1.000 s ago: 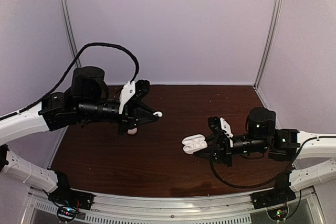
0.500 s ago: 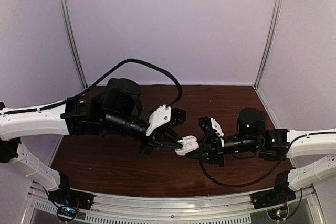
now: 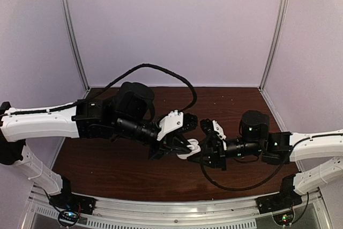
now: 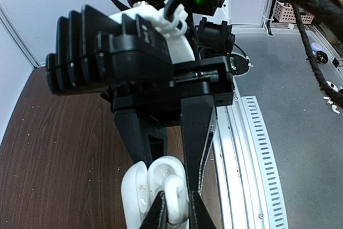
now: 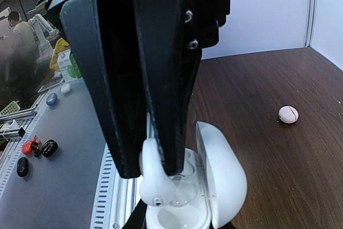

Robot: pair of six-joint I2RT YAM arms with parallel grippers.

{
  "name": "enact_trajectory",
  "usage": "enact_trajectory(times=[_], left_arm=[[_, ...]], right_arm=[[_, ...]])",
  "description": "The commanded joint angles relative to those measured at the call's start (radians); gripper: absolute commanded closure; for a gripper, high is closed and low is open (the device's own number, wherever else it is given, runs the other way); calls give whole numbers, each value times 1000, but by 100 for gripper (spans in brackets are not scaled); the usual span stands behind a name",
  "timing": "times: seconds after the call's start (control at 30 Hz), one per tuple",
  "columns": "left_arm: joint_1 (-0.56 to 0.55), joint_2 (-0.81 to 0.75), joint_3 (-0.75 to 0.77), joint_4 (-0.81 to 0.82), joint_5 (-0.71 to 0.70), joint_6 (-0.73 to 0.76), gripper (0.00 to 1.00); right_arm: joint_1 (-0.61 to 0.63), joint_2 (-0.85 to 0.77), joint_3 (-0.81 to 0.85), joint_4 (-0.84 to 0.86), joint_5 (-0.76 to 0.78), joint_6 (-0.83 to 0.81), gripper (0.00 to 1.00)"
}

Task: Insert the wireless bluetooth earbuds into the charging case
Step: Insert the earbuds into the right side groove of the charging case.

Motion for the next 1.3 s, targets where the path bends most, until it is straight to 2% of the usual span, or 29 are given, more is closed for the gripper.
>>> enact_trajectory(times=[0.0, 0.8, 0.93, 1.27], left_arm=[[-3, 18, 41, 17, -19, 1, 89], [-8, 75, 78, -89, -31, 48, 86], [-8, 83, 88, -92, -35, 49, 77], [-8, 60, 113, -107, -116, 47, 71]], right_arm=[[12, 10, 30, 35, -12, 8, 100], [23, -20, 21, 44, -37, -5, 100], [23, -19, 22, 45, -38, -5, 100], [23, -20, 21, 39, -40, -7, 100]])
